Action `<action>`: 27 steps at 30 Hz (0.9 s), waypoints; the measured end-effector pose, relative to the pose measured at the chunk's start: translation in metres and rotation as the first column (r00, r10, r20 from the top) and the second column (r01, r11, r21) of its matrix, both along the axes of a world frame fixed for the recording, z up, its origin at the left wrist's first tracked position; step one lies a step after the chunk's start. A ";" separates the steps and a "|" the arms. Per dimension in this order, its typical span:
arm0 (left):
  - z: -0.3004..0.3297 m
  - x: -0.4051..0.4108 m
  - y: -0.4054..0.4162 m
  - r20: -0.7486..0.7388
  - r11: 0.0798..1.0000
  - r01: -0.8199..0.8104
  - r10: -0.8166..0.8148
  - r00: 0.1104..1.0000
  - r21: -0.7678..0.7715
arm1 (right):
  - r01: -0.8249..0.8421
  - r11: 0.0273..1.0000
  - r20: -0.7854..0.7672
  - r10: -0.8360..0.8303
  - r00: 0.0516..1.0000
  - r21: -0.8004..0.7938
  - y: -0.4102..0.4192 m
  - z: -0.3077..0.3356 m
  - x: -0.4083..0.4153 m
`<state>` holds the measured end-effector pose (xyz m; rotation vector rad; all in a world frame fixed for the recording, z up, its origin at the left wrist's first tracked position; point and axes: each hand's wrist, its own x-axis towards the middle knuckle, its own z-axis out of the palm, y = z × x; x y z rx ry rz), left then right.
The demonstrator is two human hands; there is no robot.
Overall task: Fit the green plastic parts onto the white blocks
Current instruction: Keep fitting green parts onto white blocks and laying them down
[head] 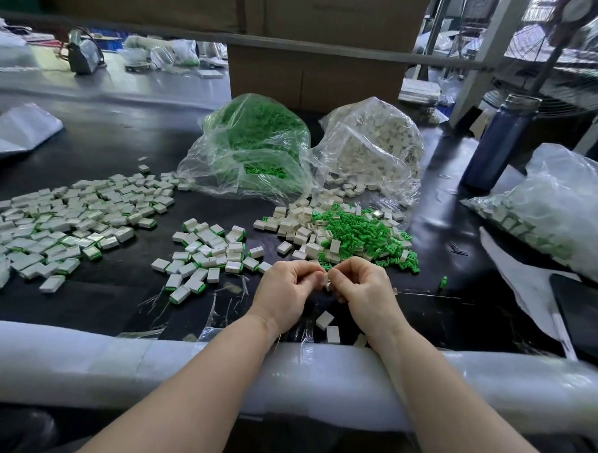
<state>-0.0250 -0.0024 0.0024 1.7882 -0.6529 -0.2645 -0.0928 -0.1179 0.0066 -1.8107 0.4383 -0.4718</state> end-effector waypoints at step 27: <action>-0.004 0.003 0.005 -0.027 0.997 0.056 -0.054 0.998 0.062 | -0.049 0.998 -0.042 0.048 0.998 -0.030 -0.002 -0.004 -0.002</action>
